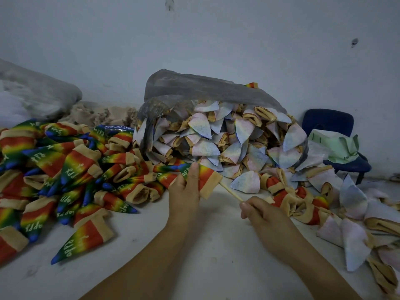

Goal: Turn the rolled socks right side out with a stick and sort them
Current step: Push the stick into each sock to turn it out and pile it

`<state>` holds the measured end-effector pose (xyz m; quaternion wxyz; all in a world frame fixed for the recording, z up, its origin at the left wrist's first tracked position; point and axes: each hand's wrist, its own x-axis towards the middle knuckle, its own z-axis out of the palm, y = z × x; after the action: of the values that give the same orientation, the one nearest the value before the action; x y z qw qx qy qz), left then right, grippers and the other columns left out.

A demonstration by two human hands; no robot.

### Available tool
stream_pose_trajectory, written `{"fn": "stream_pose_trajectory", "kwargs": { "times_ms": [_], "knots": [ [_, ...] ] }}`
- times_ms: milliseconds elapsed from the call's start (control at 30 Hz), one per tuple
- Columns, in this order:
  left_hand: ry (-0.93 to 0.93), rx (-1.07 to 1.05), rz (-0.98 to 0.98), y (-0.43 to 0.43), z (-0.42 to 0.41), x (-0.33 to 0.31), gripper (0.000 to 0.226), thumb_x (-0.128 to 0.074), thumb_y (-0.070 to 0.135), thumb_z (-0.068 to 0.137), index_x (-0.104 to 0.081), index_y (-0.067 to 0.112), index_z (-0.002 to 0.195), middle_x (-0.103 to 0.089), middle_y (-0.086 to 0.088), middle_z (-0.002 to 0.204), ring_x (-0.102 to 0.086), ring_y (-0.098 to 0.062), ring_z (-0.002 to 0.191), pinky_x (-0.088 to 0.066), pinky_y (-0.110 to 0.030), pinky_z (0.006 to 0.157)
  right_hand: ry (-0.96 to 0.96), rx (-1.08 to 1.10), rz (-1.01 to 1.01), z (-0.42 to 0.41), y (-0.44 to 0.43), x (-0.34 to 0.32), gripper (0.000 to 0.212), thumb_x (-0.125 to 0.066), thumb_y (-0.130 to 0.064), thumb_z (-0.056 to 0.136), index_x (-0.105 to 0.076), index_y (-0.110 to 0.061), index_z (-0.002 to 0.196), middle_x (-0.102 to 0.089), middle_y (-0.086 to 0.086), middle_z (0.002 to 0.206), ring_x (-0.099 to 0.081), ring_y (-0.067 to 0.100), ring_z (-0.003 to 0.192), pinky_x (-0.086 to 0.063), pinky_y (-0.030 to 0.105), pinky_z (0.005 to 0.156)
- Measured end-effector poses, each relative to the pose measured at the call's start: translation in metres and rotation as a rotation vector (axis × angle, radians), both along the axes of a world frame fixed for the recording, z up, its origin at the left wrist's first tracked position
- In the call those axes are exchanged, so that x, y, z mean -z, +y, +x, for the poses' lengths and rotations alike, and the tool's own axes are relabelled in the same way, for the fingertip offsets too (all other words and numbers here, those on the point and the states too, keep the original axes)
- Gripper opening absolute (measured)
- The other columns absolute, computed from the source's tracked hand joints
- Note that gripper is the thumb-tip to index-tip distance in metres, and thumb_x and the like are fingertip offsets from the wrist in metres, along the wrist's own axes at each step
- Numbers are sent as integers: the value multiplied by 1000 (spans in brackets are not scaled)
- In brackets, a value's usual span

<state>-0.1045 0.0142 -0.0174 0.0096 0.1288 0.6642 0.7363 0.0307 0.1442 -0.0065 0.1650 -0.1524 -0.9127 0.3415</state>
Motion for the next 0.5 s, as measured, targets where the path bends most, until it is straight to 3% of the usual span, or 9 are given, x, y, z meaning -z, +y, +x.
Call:
{"fn": "stream_pose_trajectory", "kwargs": {
  "times_ms": [67,200,300,433,500],
  "knots": [
    [10,53,-15,3,2,0,57,-42,75,75,-53,20,68,-51,13,49,-52,2,47,-43,-27,60,23,1,-5,-2,0,0,29,-43,-45,94,-57,-34,72,-54,-13,60,-48,-1,56,-33,15,50],
    [44,186,-43,6,5,4,48,-52,67,83,-59,27,58,-52,16,47,-52,4,46,-42,-11,49,-2,-4,73,-1,4,-2,25,-42,-45,94,-58,-39,75,-65,-14,79,-54,-7,77,-43,22,64],
    [54,234,-41,11,8,6,48,-52,61,89,-60,40,47,-48,18,43,-49,5,43,-39,-9,45,37,3,70,-1,-1,1,24,-42,-47,92,-56,-41,74,-62,-17,73,-53,-8,75,-41,22,60],
    [40,209,-60,10,9,4,53,-42,79,70,-53,28,62,-50,18,45,-51,5,45,-41,-22,58,60,5,67,-4,-3,3,22,-43,-48,92,-56,-45,74,-61,-25,76,-53,-11,77,-39,23,60],
    [18,236,-79,7,8,3,58,-38,84,66,-56,29,57,-52,17,46,-53,5,47,-45,-27,63,24,7,151,-4,1,-3,24,-36,-56,89,-55,-49,77,-63,-17,77,-54,-7,77,-43,25,60]
  ]
}}
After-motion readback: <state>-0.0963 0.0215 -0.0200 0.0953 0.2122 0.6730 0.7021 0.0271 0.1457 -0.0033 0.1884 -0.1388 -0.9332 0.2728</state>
